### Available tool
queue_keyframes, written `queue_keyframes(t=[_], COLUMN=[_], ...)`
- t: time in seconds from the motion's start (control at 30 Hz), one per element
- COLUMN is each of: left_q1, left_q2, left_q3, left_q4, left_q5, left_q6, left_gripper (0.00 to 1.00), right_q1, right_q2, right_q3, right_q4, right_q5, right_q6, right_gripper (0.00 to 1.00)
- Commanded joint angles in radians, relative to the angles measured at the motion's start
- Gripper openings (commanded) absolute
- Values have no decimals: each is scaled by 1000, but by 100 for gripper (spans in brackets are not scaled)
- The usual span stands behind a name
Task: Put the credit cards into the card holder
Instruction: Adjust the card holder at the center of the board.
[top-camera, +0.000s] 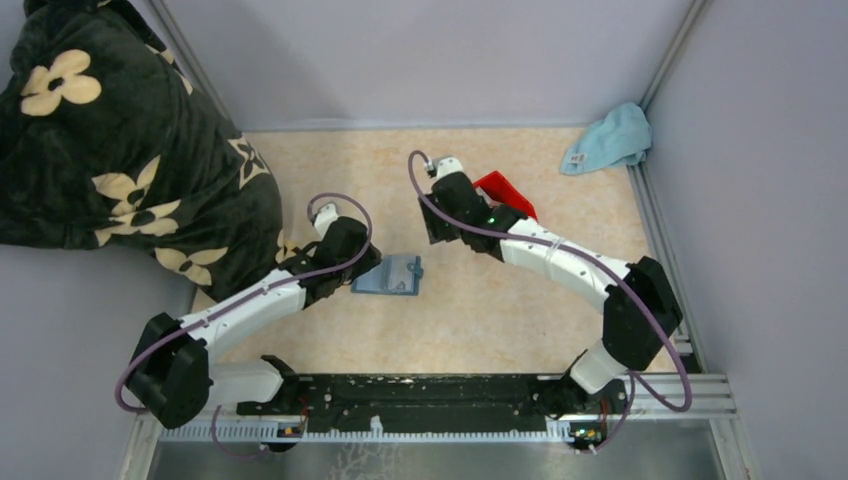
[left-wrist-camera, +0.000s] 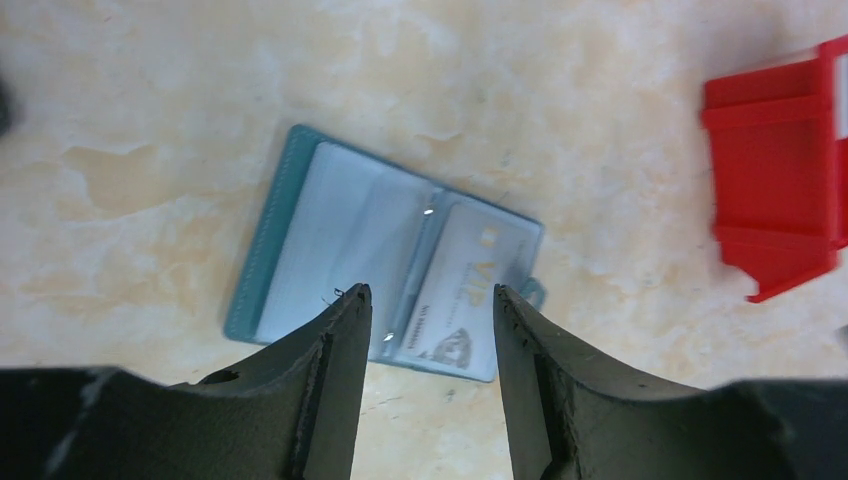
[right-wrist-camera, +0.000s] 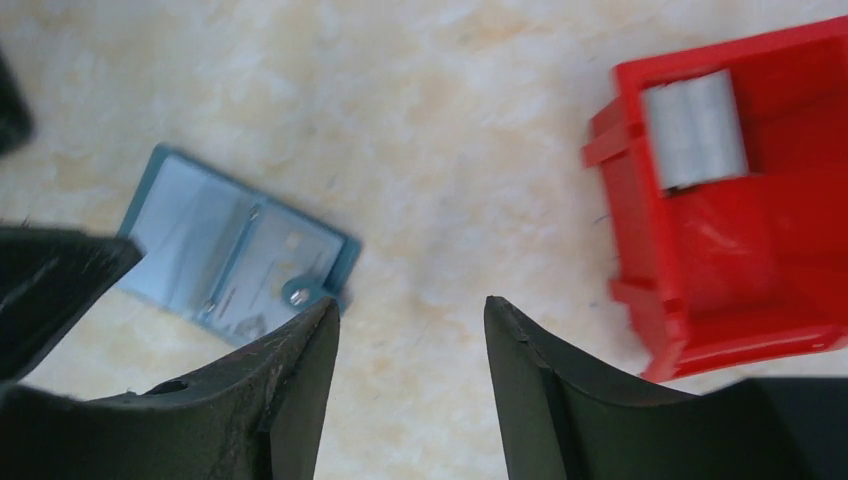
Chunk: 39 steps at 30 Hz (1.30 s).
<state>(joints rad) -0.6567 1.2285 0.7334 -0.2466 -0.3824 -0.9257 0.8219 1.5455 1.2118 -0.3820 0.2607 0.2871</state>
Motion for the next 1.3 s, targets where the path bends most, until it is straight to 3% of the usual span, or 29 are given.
queue_keyframes(t=[0.0,0.1,0.43,1.27], left_q1=[-2,1,20,34], left_q2=[1,12,98,202], left_q3=[-63,-109,-134,-103], left_q4=[-45,-30,6,32], left_q5=[-47,-37,-2,28], left_q6=[-12,-26,-29,-17], left_gripper=[55,54,54,53], right_q1=[-121,-209,-388,-569], right_q2=[-20,5,190,436], right_q3=[68,96,213,301], right_q4=[-11,15,52,86], right_q5=[56,29,-109,-481], right_q6=[-115,-174,-241,-173], right_gripper=[59,65,66,62])
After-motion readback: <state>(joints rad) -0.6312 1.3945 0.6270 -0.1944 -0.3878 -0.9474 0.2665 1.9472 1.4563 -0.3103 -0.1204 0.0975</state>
